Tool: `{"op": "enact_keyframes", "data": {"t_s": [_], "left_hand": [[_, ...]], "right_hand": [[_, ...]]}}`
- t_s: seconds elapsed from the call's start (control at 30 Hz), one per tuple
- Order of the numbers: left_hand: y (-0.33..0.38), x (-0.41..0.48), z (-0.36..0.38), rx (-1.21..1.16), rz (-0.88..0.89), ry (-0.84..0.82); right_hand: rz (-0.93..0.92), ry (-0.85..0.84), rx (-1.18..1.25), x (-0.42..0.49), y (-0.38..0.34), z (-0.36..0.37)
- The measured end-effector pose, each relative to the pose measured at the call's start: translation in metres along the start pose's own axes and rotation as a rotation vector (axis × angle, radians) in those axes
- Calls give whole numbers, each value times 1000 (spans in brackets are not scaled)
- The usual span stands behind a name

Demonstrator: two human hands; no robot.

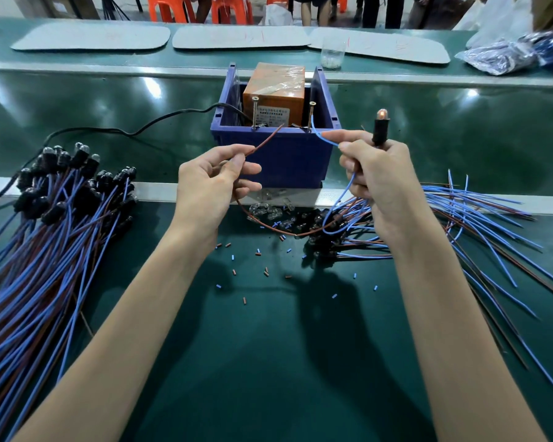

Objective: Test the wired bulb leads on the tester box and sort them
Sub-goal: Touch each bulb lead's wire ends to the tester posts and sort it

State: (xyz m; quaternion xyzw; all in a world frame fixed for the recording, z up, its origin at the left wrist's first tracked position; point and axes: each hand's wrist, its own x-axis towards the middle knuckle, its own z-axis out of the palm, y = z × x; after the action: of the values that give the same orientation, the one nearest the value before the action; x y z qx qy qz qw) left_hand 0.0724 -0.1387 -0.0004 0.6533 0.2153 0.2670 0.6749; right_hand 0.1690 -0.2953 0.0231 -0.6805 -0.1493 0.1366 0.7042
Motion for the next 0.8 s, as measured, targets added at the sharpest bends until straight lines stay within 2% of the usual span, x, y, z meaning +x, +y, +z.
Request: {"op": "enact_keyframes", "data": {"t_s": [0.17,0.37,0.5,0.67,0.8], "left_hand": [[1,-2,1,5,-8,-7],[2,-6,4,39,-50,-117],[5,-7,4,33,-57,-141],[12,-7,3,-22,-70,-140],[15,-7,5,-56,-119,-170]], "right_hand": [[5,-3,-30,-1,0,-1],[29,-53,-57,-2,-4,1],[68,-17,35,-3,-13,-1],[41,83,-114,-1,-22,-16],[3,183,-65,-2,-25,-28]]}}
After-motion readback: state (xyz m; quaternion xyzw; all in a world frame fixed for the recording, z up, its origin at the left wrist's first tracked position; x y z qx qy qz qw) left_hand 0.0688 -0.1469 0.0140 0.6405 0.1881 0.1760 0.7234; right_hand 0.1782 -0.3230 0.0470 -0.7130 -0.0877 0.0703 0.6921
